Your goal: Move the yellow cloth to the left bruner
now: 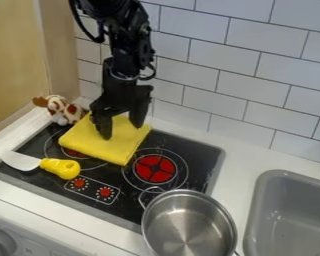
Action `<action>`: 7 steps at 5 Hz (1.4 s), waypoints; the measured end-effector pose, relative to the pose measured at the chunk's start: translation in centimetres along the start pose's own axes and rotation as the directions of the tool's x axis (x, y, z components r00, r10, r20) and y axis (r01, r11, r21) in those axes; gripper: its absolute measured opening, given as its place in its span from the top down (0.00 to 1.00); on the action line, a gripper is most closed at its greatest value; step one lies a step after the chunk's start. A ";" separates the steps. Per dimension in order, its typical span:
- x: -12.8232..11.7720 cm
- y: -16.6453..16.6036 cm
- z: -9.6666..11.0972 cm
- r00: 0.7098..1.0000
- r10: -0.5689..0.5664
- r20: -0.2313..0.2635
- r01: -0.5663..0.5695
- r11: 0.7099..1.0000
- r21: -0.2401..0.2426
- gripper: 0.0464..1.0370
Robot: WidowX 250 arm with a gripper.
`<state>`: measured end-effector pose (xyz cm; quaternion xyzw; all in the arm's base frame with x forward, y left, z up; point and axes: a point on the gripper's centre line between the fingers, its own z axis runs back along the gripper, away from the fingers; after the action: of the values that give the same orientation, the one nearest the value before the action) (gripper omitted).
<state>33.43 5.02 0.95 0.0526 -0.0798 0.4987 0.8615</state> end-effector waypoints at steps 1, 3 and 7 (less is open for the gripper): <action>-0.1 0.3 0.0 1.000 0.004 -0.004 -0.004 1.000 0.017 0.04; 0.7 0.1 2.8 0.997 0.043 0.062 -0.042 0.999 -0.010 0.04; -0.2 1.4 8.1 0.982 0.110 0.155 -0.103 0.993 -0.052 0.04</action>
<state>31.43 4.11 8.90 0.0688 -0.1614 0.5364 0.8255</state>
